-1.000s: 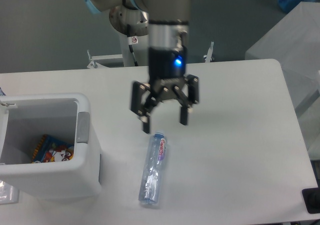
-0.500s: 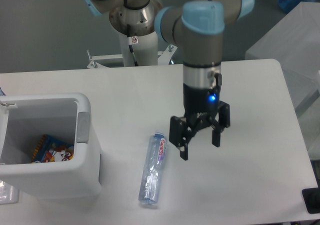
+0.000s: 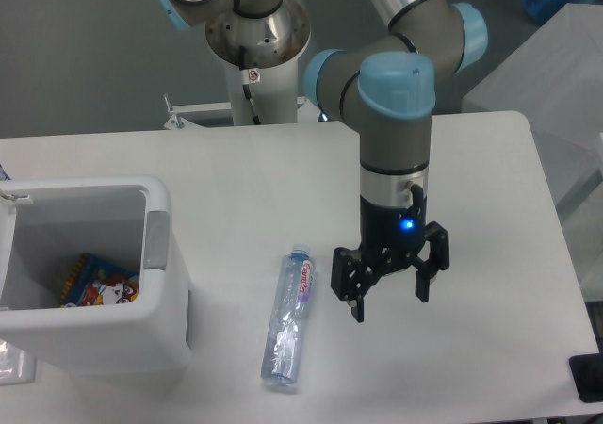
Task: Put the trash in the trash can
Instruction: 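Move the open gripper over the clear water bottle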
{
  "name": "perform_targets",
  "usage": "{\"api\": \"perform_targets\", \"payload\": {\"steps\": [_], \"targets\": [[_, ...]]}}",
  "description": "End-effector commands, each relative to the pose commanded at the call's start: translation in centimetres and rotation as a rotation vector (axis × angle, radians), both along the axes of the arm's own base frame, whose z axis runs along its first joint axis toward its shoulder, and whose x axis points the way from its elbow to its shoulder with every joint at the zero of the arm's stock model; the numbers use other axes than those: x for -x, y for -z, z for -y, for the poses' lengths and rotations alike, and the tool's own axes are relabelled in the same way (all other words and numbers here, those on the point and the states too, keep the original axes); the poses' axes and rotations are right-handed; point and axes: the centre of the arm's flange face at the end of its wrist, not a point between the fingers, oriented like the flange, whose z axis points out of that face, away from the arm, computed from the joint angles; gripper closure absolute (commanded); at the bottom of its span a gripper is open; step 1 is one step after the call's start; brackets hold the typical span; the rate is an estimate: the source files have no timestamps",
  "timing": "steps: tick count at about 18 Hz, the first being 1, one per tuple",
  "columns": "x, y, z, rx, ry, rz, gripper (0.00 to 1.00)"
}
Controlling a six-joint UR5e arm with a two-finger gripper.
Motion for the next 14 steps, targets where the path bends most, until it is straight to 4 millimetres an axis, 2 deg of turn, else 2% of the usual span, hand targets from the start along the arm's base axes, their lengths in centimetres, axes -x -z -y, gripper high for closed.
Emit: {"api": "perform_targets", "payload": {"steps": [7,12,14], "targets": [[0.6,3.3,-0.7,0.045,0.063,0.01,0.0],[-0.3,7.0,-1.2,0.09,0.125,0.037,0.0],[-0.9,7.7,-1.5,0.1,0.147,0.042,0.0]]}}
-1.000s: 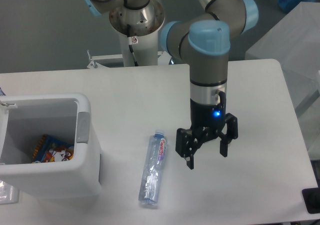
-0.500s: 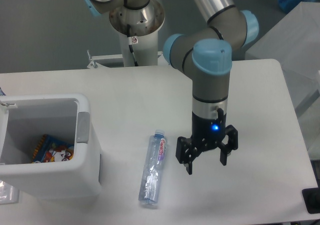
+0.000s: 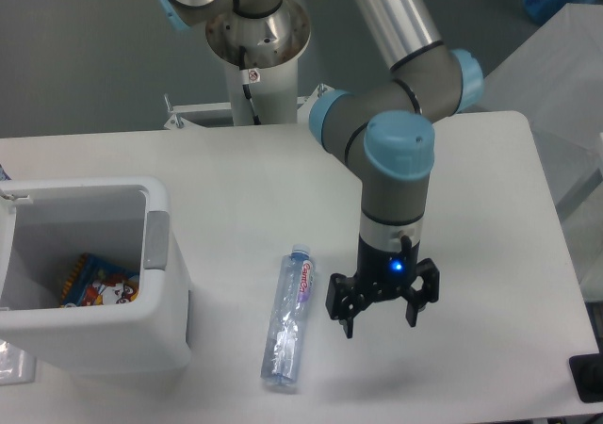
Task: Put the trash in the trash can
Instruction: 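Move the open gripper over the clear water bottle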
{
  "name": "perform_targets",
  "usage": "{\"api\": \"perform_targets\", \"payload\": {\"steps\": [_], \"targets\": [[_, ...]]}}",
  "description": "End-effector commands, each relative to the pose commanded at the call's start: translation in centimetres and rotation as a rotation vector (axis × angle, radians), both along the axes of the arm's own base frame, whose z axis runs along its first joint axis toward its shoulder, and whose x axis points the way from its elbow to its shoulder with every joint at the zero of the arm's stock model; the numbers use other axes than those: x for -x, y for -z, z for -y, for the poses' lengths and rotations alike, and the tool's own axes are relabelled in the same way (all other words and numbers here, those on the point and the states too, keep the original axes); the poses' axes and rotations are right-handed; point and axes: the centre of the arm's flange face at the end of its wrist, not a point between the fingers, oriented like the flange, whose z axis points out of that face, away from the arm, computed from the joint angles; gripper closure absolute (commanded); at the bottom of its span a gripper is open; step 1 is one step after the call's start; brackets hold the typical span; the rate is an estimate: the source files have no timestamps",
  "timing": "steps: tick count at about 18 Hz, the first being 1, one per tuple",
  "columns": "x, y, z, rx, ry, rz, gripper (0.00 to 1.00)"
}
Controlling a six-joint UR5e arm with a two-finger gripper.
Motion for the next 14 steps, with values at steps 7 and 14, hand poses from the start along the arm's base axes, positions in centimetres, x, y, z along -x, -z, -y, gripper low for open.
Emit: {"api": "perform_targets", "payload": {"steps": [7,14], "targets": [[-2.0,2.3,-4.0,0.017,0.113,-0.01,0.0],[-3.9,4.2,-6.3,0.035,0.191,-0.008,0.0]]}}
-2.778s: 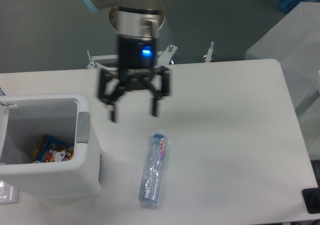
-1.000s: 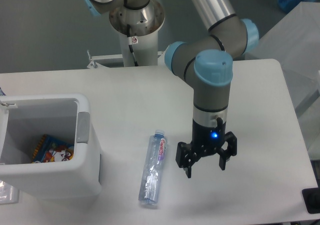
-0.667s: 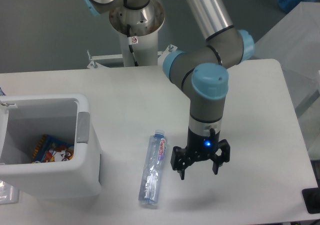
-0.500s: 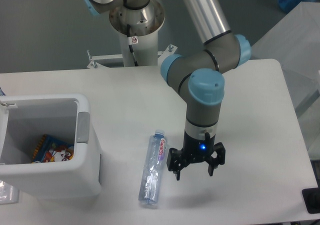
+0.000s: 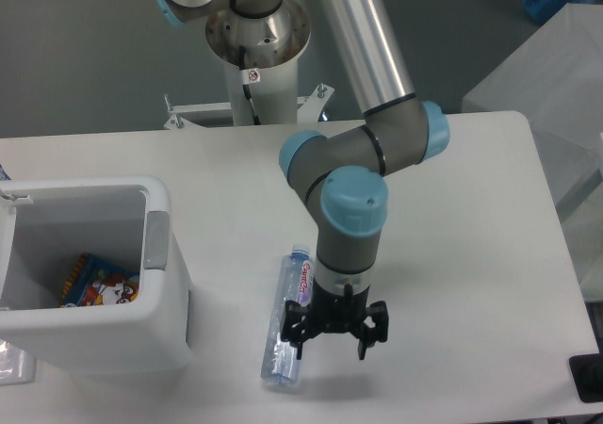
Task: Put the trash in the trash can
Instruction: 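Move the open gripper over the clear water bottle, then lower onto the bottle cap end and close the gripper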
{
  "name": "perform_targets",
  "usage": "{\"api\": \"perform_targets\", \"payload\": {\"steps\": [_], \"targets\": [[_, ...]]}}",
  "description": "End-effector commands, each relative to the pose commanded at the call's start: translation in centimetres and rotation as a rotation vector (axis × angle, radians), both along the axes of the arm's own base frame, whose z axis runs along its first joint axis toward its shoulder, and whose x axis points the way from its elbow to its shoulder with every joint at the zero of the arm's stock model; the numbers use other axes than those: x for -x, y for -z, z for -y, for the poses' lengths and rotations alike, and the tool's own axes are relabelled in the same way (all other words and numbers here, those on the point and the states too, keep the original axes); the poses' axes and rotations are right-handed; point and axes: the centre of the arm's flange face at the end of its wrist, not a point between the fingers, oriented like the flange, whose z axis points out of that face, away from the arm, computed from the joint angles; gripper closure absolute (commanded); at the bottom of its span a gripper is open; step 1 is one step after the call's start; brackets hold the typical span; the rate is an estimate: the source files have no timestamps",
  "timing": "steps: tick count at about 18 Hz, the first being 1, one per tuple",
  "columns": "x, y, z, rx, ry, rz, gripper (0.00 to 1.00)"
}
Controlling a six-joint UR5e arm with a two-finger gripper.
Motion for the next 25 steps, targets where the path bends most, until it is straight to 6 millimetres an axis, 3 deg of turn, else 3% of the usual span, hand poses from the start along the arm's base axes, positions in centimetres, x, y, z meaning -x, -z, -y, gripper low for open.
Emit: {"api": "perform_targets", "payload": {"steps": [8,25], "targets": [[-2.5,2.7,-2.0,0.071,0.064,-0.032,0.0],[-4.6,4.0,-3.1,0.094,0.09,-0.024,0.0]]}}
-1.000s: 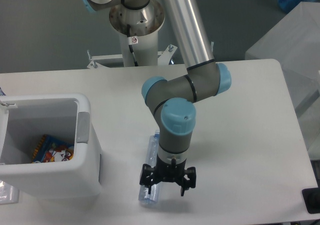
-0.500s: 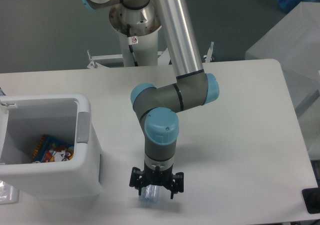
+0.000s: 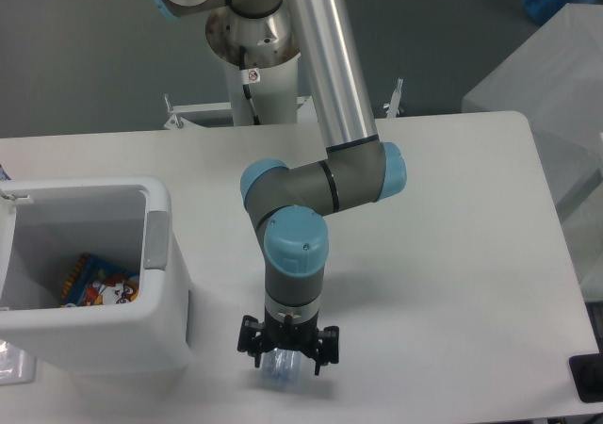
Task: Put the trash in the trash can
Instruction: 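Lower onto the bottle cap end and close the gripper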
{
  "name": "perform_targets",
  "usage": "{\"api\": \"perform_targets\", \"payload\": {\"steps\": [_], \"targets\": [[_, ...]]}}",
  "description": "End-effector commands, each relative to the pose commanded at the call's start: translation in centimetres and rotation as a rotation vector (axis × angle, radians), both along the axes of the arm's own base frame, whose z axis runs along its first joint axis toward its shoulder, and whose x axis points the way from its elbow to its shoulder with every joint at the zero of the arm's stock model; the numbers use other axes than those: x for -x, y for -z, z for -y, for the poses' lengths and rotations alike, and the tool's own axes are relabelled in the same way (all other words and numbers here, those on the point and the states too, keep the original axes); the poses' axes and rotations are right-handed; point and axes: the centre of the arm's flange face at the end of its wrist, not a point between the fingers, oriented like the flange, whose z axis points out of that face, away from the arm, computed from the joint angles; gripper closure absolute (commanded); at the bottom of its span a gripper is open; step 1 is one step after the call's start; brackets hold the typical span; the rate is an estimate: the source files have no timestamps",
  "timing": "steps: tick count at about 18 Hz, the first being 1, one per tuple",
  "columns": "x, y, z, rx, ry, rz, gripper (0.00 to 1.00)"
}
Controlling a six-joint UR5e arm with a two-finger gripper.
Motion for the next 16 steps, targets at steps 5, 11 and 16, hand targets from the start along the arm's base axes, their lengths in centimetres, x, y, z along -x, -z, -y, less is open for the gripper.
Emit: {"api": "perform_targets", "payload": {"steps": [5,11,16], "targets": [[-0.2,0.8,0.1,0.011,0.0,0.011,0.0],[0.0,1.8,-0.2,0.02,0.0,0.017,0.0],[0.0,2.5,-0.2,0.031,0.0,0.018,0.0]]}}
